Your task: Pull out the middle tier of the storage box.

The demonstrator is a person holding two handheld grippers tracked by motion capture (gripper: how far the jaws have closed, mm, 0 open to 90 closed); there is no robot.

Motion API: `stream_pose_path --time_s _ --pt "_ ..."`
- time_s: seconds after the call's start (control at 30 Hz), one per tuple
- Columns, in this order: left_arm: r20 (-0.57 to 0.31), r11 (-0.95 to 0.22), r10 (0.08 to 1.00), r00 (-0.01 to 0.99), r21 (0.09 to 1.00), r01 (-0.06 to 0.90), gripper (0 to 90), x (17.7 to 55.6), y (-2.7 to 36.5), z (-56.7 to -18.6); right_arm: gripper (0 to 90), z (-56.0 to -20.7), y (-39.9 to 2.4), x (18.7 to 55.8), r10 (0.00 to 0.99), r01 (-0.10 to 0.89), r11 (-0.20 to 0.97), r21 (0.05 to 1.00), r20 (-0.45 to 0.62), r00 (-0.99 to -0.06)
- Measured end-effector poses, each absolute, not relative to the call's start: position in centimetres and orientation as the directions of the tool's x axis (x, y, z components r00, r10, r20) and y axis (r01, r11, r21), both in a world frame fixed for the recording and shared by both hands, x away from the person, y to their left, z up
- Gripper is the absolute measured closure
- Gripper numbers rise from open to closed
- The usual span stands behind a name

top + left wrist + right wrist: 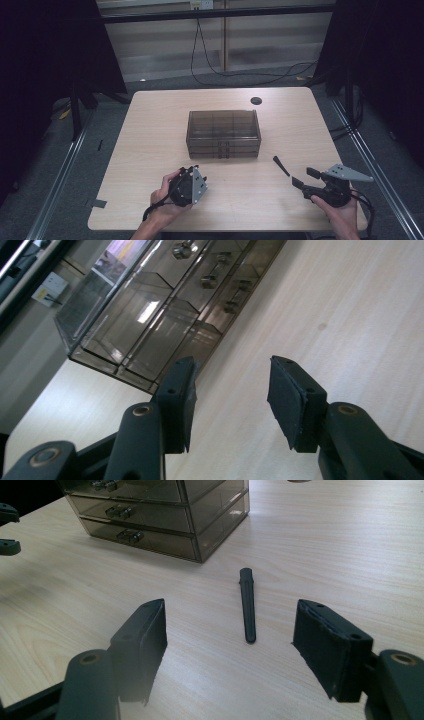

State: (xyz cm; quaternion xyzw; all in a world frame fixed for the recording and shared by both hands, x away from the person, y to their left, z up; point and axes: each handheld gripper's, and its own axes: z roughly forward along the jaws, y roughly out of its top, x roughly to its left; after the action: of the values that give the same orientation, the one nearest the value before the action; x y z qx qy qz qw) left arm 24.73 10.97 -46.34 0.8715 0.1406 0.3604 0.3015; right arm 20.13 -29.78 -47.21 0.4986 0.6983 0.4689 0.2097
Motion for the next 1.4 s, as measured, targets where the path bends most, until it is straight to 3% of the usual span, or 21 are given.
stream_pose_path --time_s 0.17,0.6,0.97,1.4 --pt "0.636 -0.821 0.417 0.649 0.570 -0.030 55.6 24.6 10.3 -46.7 29.7 -47.2 -29.8 20.1 0.892 0.501 0.064 0.863 0.175 -0.416" --pt "0.768 -0.890 0.312 0.559 0.443 -0.112 56.8 24.6 9.0 -47.4 29.4 -47.2 -29.8 20.1 0.885 0.499 0.065 0.864 0.181 -0.428" --pt "0.813 -0.910 0.282 0.509 0.395 -0.126 59.6 24.8 8.5 -47.9 28.7 -47.3 -29.7 20.2 0.880 0.508 0.065 0.859 0.191 -0.435" --pt "0.889 -0.947 0.166 0.428 0.265 -0.183 63.8 25.4 7.3 -49.1 28.7 -47.3 -29.7 20.2 0.876 0.514 0.066 0.855 0.197 -0.441"
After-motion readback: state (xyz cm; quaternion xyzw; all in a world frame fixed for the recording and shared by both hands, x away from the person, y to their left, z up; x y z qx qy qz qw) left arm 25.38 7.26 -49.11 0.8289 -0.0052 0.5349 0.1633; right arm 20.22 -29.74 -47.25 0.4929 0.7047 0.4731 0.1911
